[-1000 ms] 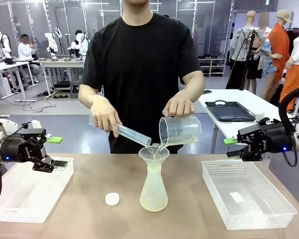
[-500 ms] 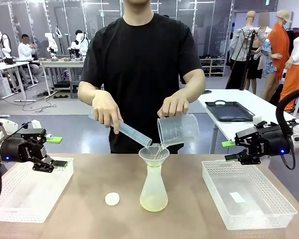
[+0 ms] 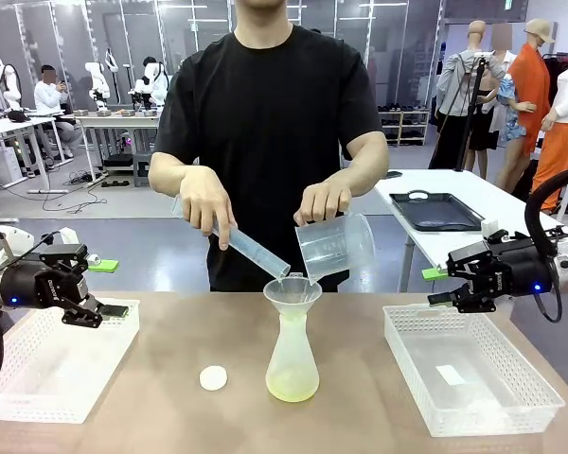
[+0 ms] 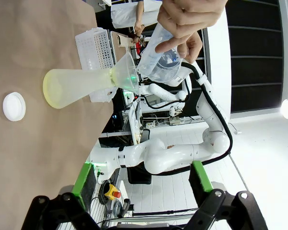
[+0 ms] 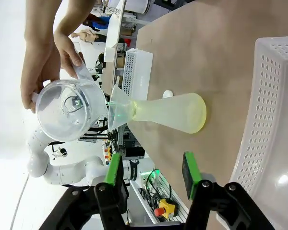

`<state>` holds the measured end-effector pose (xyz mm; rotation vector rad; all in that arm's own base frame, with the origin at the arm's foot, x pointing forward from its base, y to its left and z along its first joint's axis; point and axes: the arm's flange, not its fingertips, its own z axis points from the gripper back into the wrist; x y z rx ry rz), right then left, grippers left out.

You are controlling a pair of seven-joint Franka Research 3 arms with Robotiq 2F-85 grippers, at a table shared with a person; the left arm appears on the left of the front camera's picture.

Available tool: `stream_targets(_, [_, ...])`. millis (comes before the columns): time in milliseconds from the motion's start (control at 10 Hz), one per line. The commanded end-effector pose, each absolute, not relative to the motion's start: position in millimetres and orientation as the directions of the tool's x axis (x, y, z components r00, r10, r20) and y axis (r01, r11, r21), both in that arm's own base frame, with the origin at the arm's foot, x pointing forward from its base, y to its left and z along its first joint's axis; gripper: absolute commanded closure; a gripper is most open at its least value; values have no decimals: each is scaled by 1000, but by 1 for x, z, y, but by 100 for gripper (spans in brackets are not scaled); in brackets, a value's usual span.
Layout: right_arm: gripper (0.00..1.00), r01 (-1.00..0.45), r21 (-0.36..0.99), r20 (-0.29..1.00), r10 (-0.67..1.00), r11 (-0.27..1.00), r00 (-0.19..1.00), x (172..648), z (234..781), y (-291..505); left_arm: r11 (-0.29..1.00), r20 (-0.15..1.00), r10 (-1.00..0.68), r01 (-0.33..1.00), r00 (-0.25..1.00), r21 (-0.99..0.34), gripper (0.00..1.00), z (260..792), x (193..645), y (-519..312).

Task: Prepare the solutions needed for the experiment.
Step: Once the solution is in the Big flask , pick up the Plastic Funnel and place it back into the right Organizing basket.

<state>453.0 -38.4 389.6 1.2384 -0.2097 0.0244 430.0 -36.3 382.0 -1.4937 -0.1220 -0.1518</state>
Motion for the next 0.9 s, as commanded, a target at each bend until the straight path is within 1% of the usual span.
stream_targets(0, [37, -133, 934, 174, -98, 331, 980, 454, 390, -39, 59, 186, -18, 186, 982, -981, 0, 384, 431, -38])
stream_targets(400, [37, -132, 935, 172, -95, 329, 980, 453, 390, -38, 59, 186, -18, 186, 982, -981, 0, 384, 431, -38])
stream_targets(600, [37, -94, 958, 121, -83, 269, 989, 448, 381, -50, 59, 186, -18, 186, 982, -981, 0, 384, 431, -38])
stream_targets(700, [37, -66, 957, 96, -94, 284, 991, 448, 378, -54, 59, 186, -18, 186, 982, -981, 0, 384, 431, -38])
stream_targets(800, [37, -79, 962, 100, -65, 261, 993, 447, 377, -54, 59, 186, -18, 186, 982, -981, 0, 384, 431, -38])
